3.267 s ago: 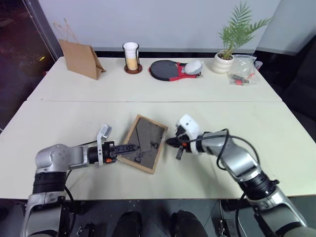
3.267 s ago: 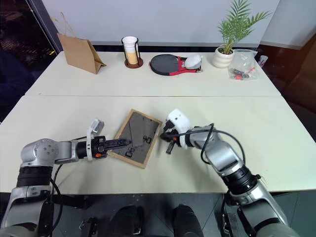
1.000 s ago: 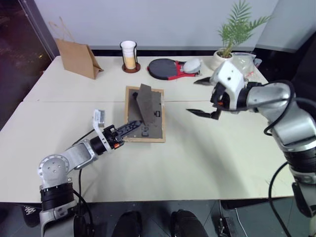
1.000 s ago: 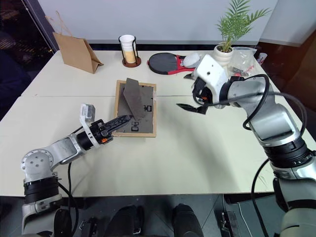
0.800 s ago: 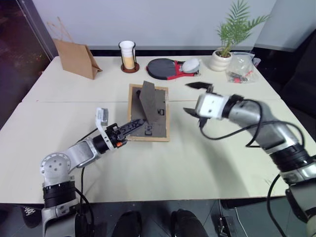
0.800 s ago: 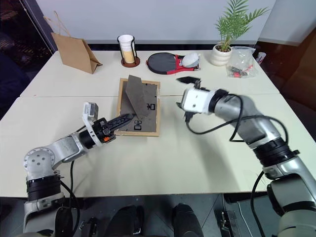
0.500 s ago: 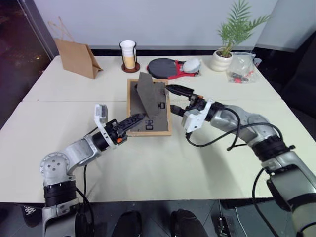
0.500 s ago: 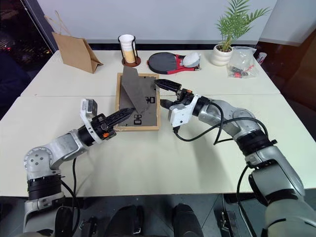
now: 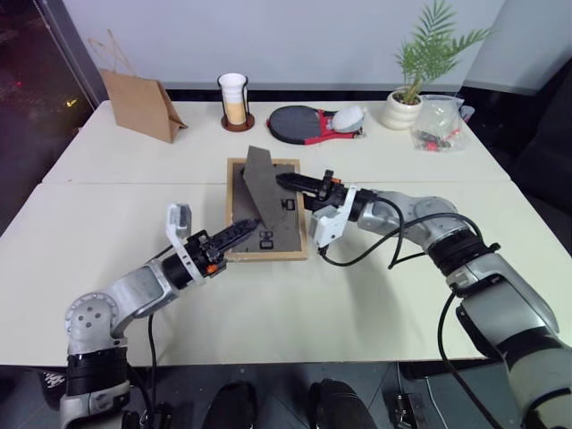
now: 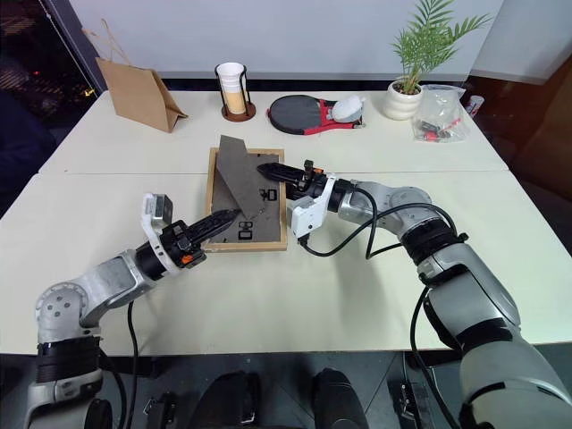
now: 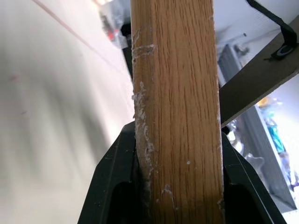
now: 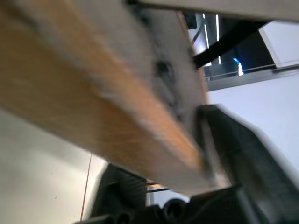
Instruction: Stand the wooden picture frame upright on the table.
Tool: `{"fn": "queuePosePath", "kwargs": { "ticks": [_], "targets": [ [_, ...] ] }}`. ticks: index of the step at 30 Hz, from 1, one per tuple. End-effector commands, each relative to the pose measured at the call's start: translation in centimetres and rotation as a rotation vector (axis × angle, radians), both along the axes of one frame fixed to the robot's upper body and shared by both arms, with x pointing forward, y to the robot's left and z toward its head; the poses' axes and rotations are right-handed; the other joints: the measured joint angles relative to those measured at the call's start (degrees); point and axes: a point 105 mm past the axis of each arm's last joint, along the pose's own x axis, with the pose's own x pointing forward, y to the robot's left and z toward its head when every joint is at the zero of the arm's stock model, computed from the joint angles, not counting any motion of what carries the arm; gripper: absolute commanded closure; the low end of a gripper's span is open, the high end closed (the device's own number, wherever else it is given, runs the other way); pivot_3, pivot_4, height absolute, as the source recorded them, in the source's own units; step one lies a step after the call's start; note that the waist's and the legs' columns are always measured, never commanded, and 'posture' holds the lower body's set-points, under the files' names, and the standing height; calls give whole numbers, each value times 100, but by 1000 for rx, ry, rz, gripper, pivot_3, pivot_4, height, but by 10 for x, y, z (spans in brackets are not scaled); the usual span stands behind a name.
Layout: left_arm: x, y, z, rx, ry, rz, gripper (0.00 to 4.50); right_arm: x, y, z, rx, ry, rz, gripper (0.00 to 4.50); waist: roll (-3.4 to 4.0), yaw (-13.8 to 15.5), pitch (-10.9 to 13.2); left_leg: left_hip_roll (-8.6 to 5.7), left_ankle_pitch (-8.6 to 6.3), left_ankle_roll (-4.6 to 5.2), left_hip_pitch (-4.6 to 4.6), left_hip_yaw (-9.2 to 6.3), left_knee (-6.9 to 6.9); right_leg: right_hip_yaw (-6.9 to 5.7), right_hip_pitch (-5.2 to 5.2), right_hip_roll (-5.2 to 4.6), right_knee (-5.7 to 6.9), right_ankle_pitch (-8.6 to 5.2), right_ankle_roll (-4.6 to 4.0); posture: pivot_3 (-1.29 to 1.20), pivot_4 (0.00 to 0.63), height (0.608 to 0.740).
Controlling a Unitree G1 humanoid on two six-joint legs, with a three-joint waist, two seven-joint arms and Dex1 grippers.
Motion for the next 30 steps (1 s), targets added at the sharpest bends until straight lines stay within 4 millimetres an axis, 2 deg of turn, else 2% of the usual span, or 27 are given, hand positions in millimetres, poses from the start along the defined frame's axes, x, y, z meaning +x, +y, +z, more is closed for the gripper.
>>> {"fn": "queuePosePath", "kwargs": {
  "ticks": [1, 5, 7, 9, 11, 14, 16, 18, 21, 22, 24, 27, 30],
  "targets": [
    [-7, 0, 9, 19, -63, -28, 2934, 1, 1, 14, 35, -17, 10, 3420, 0, 0, 0, 0, 0, 0, 0, -1, 0, 0, 0, 1, 0, 0, 0, 0, 150, 740],
    [-5, 10, 1, 84, -69, -1, 986, 1, -2, 18, 62, 14, 11, 3420, 0, -7, 0, -1, -3, 6, 3, -1, 0, -3, 3, 2, 1, 0, 0, 0, 150, 740],
    [-3, 24, 1, 147, -94, 42, 53, 0, -4, 17, 68, 42, 12, 3420, 0, -18, 0, 0, -4, 8, 3, -2, 0, -3, 3, 3, 1, 0, 0, 0, 150, 740],
    [-2, 42, 5, 207, -138, 90, 53, 0, -8, 13, 75, 91, 9, 3420, 0, -31, 0, 1, -7, 13, 4, -3, -2, -4, 2, 6, 2, 0, 0, 0, 150, 740],
    [-1, 67, 9, 365, -230, 159, 53, 1, -13, 4, 98, 209, 3, 3420, -3, -38, 1, 2, -9, 16, 5, -2, -4, -5, 2, 8, 3, -1, -1, 0, 150, 740],
    [-2, 101, 24, 476, -316, 218, 53, 3, -19, -9, 137, 433, -19, 3420, -3, -38, 3, 3, -14, 24, 5, -1, -9, -6, 2, 11, 0, -1, -3, 0, 150, 740],
    [-2, 119, 29, 620, -389, 231, 53, 6, -18, -20, 182, 701, -46, 3420, -1, -37, 6, 6, -16, 28, 6, -1, -9, -7, 4, 9, -2, -1, -3, 0, 150, 740],
    [-2, 129, 30, 735, -442, 217, 53, 2, -14, -25, 214, 981, -6, 3420, -3, -38, 11, 10, -20, 34, 10, -7, -9, -13, 13, 8, -5, -1, -2, 0, 150, 740],
    [3, 127, 30, 782, -472, 194, 53, -13, -10, -28, 186, 1358, 77, 3420, 15, -6, 22, 8, -24, 42, 15, -5, -10, -14, 17, -9, -1, -1, -2, 0, 150, 740],
    [5, 121, 28, 804, -482, 175, 53, -18, -10, -29, 161, 1549, 109, 3420, 15, 12, 22, 8, -25, 44, 14, -7, -9, -16, 17, -12, -1, -1, -2, 0, 150, 740],
    [7, 106, 25, 833, -504, 136, 53, -23, -12, -30, 116, 1786, 130, 3420, 16, 26, 22, 8, -26, 45, 12, -14, -8, -17, 18, -16, -2, -1, -2, 0, 150, 740],
    [4, 88, 21, 847, -528, 76, 53, -20, -14, -37, 81, 1961, 110, 3420, 14, 4, 21, 7, -28, 46, 10, -14, -8, -16, 13, -22, -2, 0, -5, 0, 150, 740],
    [1, 77, 15, 885, -550, 27, 53, -14, -13, -50, 75, 2041, 62, 3420, 14, -33, 20, 8, -28, 44, 8, -13, -22, -14, 2, -22, -1, 0, -7, 0, 150, 740]
  ]
}}
